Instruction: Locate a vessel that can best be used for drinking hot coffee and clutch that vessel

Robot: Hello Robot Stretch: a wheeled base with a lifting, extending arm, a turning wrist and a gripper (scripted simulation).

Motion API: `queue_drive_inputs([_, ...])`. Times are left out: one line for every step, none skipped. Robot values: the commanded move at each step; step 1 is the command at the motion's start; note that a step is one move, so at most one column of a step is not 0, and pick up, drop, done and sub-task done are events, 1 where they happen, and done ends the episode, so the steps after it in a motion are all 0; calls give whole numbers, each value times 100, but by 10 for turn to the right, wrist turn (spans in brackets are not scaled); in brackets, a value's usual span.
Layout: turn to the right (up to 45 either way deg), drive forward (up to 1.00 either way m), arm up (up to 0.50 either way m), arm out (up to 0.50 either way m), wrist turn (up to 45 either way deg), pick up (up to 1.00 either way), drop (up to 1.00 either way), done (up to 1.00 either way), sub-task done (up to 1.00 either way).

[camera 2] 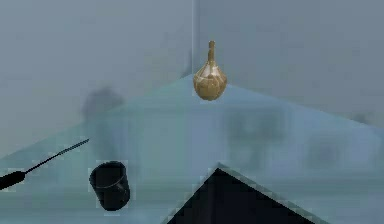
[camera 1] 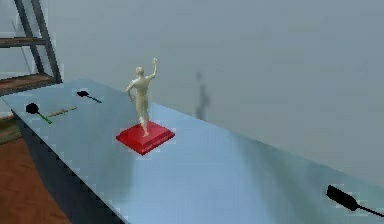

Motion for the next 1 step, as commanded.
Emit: queue_drive_inputs([-180, 0, 0, 0, 0, 0, 0, 0, 0])
